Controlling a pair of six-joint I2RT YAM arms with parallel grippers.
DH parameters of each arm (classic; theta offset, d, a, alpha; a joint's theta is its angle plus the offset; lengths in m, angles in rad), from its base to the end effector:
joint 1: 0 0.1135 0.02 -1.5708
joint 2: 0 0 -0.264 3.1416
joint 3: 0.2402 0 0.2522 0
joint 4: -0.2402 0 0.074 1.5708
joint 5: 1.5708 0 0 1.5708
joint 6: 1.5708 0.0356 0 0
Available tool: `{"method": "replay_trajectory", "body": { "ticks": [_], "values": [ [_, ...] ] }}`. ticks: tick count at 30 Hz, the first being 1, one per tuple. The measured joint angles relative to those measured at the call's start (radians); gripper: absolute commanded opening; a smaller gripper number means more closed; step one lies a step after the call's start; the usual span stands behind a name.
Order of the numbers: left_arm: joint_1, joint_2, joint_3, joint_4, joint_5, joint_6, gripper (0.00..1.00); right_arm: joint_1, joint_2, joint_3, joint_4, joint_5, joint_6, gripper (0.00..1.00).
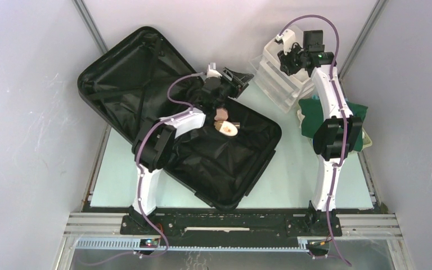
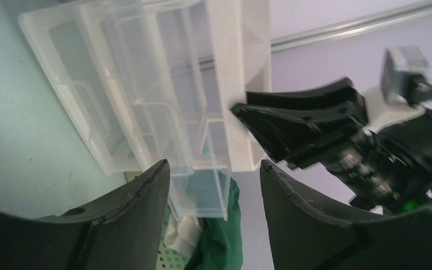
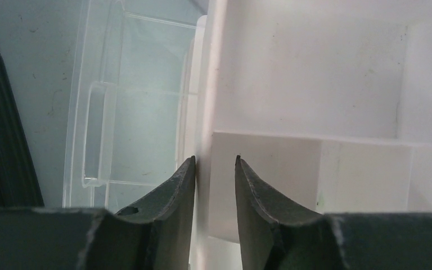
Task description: Open, take out, and arrange the luggage
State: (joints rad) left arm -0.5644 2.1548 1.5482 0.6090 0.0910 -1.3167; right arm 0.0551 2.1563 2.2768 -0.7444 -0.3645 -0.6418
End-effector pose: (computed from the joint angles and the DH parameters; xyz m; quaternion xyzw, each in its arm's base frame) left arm 0.4296 -0.2758 0.2437 -0.2292 0.6680 -0.5903 0.3908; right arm 0.4875 0.0396 0.3599 -0.3765 0.7944 0.0247 0.4759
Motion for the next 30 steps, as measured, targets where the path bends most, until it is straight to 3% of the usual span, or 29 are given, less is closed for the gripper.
{"method": "replay_trajectory", "body": {
  "ticks": [4,10,15,24,30],
  "values": [
    [0.004,-0.131,-0.069,-0.041,0.027,0.110,0.65,0.006,0.000,0.004,-0.015,-0.013,-0.004,0.39],
    [0.006,-0.370,-0.218,-0.103,0.049,0.306,0.65,0.007,0.000,0.004,-0.043,-0.031,-0.008,0.16],
    [0.004,-0.586,-0.372,-0.176,0.048,0.467,0.66,0.008,-0.003,0.006,-0.053,-0.039,-0.003,0.16],
    [-0.067,-0.932,-0.628,-0.373,-0.083,0.718,0.66,0.011,-0.167,-0.082,-0.077,-0.117,0.072,0.48],
    [-0.114,-1.067,-0.767,-0.447,-0.199,0.781,0.67,0.008,-0.418,-0.226,-0.042,-0.231,0.117,0.88]
  ]
}}
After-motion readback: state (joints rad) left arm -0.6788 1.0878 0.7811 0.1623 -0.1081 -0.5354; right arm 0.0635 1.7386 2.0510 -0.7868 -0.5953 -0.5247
